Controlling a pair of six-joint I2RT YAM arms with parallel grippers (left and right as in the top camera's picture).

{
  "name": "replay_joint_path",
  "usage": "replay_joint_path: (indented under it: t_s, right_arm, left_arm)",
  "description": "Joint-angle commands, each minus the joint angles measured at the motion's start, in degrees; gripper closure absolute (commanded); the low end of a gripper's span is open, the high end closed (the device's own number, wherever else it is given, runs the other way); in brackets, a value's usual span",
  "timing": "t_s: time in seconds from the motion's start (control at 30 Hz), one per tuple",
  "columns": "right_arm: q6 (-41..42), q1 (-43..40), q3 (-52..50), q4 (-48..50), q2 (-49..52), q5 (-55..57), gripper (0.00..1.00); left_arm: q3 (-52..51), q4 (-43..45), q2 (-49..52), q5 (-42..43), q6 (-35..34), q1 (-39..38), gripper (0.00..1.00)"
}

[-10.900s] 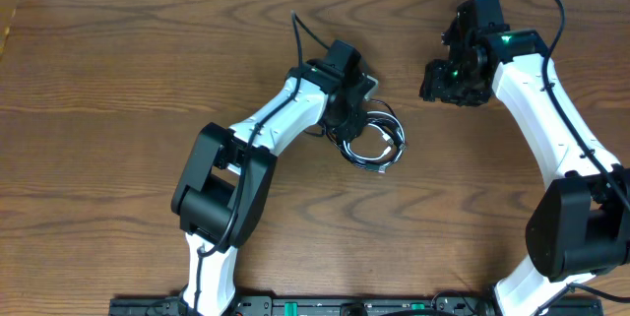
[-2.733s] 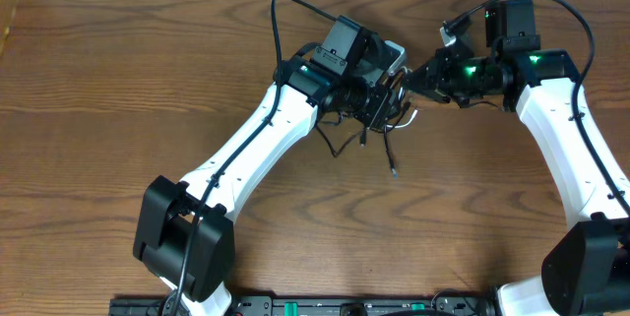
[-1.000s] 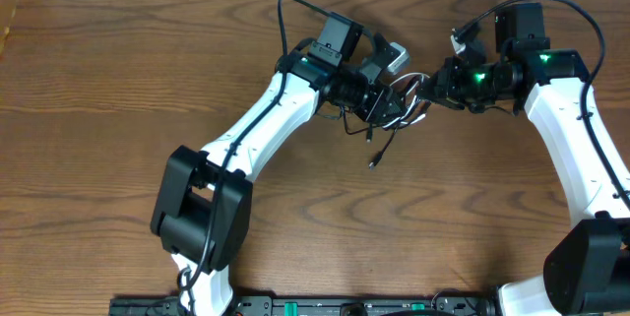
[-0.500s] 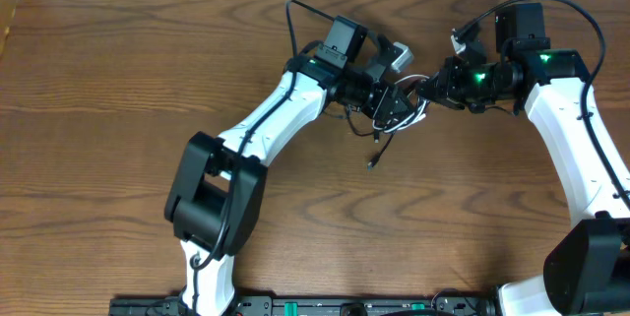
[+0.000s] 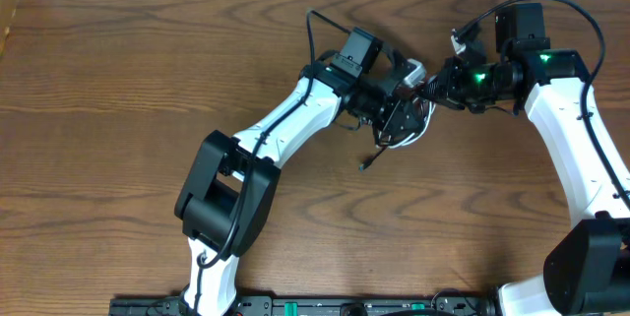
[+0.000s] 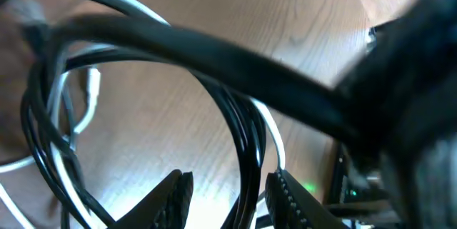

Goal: Untangle cables

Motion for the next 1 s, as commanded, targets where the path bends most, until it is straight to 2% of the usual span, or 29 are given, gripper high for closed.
replay_joint_path:
  t_s: [0.0,0.23,0.37,0.53,0.97]
  right_arm:
    - [-1.07,-0.48,0.72,-0.37,-1.11,2.21,0.99]
    - [-1.05,-2.12,0.72,-0.83,-1.11,2.49,0.99]
    - [-1.05,-2.71,0.72,-0.87,-1.11,2.47,0.99]
    - [-1.05,-2.75,0.72,-0.85,-1.11,2.47,0.99]
    - [-1.07,-2.75,0.72,-1.07,-1.11,2.43,0.99]
  left_arm:
    - [-0.50,-1.79,0.37,1.27,0.35,-0.37,0.62]
    - [-0.52,-2.62,0.37,1.62,0.31,-0.44,0.62]
    - [-0.61,-2.45,0.39,4.76,0.28,-0.63,0.62]
    - [-0.66,-1.99,0.48,4.72,0.28,-1.14,0.69]
    - [-0.83,0.87,2.95,4.70,-0.35,-2.08,0.73]
